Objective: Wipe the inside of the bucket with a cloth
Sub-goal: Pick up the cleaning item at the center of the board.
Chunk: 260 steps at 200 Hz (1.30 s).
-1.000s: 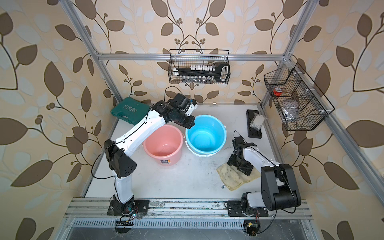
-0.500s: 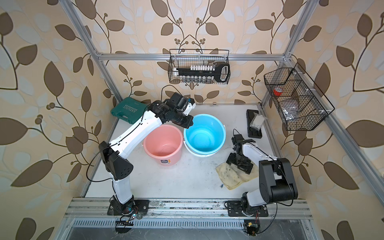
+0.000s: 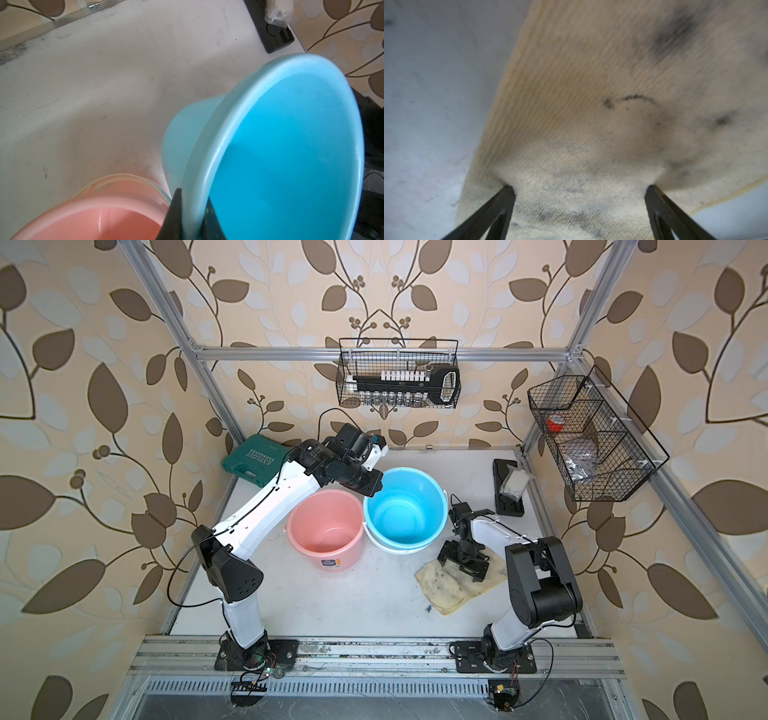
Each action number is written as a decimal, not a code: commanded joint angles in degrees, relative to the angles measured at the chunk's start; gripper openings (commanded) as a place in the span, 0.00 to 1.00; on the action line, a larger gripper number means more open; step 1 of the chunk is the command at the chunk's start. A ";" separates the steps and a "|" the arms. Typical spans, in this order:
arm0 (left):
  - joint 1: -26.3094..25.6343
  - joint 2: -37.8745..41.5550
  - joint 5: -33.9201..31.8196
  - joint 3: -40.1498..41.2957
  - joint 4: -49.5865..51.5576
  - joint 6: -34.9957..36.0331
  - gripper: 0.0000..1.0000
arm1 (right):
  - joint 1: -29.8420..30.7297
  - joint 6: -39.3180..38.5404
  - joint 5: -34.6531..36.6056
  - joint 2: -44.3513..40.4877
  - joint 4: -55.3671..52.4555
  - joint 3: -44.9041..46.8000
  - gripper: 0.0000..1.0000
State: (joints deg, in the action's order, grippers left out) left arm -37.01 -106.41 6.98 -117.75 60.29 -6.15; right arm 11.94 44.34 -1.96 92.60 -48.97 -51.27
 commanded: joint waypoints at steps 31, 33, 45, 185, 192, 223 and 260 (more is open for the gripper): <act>1.56 4.41 -2.33 1.87 -0.82 -0.25 0.00 | 1.50 3.56 -1.56 3.74 2.70 0.07 0.93; 1.59 4.38 -2.55 1.90 -0.75 -0.35 0.00 | 1.50 3.52 -1.69 3.84 2.86 0.17 0.92; 2.24 4.25 -3.12 1.49 -0.48 -1.02 0.00 | 1.85 3.54 -1.51 4.52 2.96 0.26 0.87; 9.24 1.82 7.26 -1.13 -1.66 -5.38 0.00 | 2.02 2.27 -2.05 2.04 4.41 0.66 0.00; 9.24 1.69 8.07 -1.51 -1.80 -5.31 0.00 | 1.95 1.94 -1.73 1.19 4.21 0.49 0.00; 9.24 1.47 12.03 -2.56 -3.13 -5.68 0.00 | 0.95 -1.31 -1.89 -4.20 2.43 -2.24 0.00; 9.29 0.54 11.37 -1.27 -3.77 -7.27 0.00 | -5.11 -9.01 -1.83 -17.30 -0.78 -6.20 0.00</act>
State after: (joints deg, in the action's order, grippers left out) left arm -27.42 -105.67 16.19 -117.78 59.27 -11.99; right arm 10.66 41.78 -4.08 83.74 -47.57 -53.39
